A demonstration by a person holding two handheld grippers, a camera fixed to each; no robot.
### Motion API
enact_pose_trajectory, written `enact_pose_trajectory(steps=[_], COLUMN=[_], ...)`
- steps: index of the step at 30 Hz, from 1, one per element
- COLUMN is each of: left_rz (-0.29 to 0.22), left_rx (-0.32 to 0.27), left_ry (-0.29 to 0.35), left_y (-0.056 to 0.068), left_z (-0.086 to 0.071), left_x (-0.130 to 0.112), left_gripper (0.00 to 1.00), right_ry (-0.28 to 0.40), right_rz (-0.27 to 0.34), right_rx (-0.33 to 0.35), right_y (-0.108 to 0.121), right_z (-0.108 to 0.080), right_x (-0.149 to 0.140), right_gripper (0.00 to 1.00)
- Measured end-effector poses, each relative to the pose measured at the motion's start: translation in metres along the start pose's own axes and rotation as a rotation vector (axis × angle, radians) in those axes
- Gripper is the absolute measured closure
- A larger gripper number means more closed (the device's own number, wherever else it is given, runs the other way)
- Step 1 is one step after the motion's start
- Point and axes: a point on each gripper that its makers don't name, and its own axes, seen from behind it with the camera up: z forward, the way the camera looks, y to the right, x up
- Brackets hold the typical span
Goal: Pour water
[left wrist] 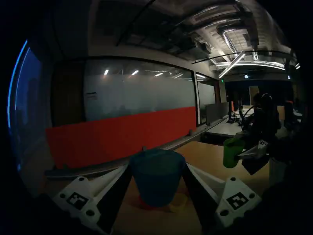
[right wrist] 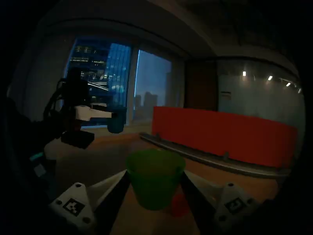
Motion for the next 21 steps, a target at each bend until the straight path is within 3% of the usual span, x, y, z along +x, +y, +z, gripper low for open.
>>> enact_pose_trajectory(steps=[21], left_rz=[0.014], left_rx=[-0.027], left_ry=[-0.089], left_y=[0.005], left_z=[0.009], left_x=[-0.038], left_gripper=[0.13], right_ry=[-0.067], right_rz=[-0.001], right_rx=[0.002], right_y=[0.011], right_z=[-0.004], right_x=[-0.016], right_gripper=[0.0])
